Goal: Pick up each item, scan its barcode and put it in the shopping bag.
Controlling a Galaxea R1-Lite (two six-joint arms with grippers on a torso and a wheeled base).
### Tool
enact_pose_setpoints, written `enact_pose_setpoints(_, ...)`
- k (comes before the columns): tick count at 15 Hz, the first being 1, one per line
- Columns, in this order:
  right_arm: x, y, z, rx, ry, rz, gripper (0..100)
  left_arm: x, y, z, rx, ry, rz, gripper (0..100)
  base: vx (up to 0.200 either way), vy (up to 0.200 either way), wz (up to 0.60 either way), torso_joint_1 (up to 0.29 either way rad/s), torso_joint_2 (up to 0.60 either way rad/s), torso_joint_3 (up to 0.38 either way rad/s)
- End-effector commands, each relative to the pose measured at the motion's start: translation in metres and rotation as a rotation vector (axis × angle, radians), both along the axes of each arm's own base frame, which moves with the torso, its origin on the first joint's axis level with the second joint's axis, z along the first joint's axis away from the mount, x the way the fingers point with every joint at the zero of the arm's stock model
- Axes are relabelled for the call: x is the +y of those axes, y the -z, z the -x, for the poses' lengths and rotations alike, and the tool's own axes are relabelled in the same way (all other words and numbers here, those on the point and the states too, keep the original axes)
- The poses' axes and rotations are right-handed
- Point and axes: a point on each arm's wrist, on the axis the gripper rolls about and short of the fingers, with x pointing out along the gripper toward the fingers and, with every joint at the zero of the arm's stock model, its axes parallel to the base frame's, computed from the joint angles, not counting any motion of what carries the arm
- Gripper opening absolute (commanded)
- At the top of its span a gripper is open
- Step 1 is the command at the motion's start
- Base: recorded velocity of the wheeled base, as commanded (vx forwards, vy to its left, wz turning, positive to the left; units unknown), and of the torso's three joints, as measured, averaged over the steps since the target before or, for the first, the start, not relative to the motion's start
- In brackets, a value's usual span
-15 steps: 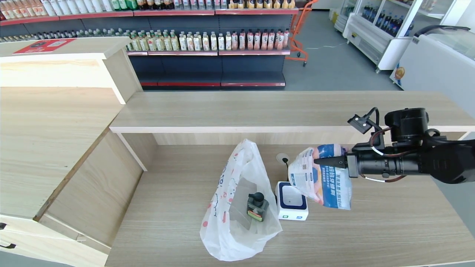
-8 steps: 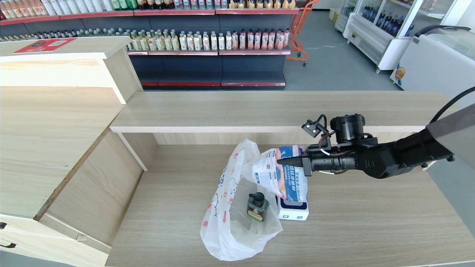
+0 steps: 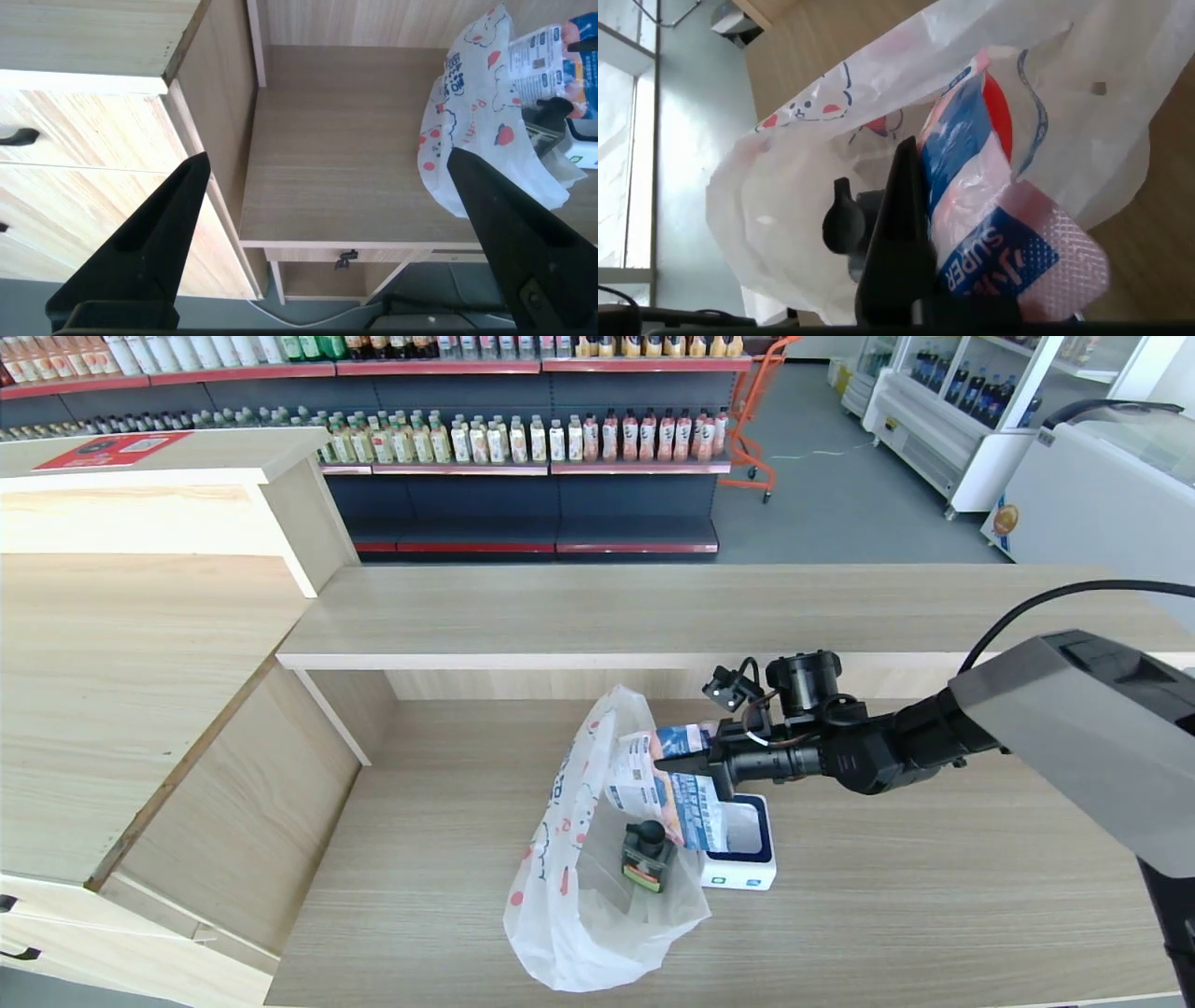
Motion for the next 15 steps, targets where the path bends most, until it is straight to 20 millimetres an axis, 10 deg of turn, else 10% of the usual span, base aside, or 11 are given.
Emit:
enact_pose_setpoints(1,0.005,0.019,-0.008,0.021,-0.006,0.009,0,0.000,0.000,0.000,-0.001,0.000,0.000,100,0.000,0.000,0.00,0.000,0.00,0.000)
enact_pose_setpoints(8,0.015,0.036,-0.022,0.010,-0.017,0.010,0,0.000,0.000,0.000,-0.001,0.000,0.000,100,0.000,0.000,0.00,0.000,0.00,0.000)
enact_pose_setpoints(9,0.018,0.038,-0.022,0.000,-0.029,0.012,100,0.000,0.000,0.000,-0.001,0.000,0.000,100,0.000,0.000,0.00,0.000,0.00,0.000)
enact_pose_setpoints(15,0.035,0.020,-0.032,0.013,-0.089,-0.075,100,0.000,0.000,0.000,-0.001,0.000,0.000,100,0.000,0.000,0.00,0.000,0.00,0.000)
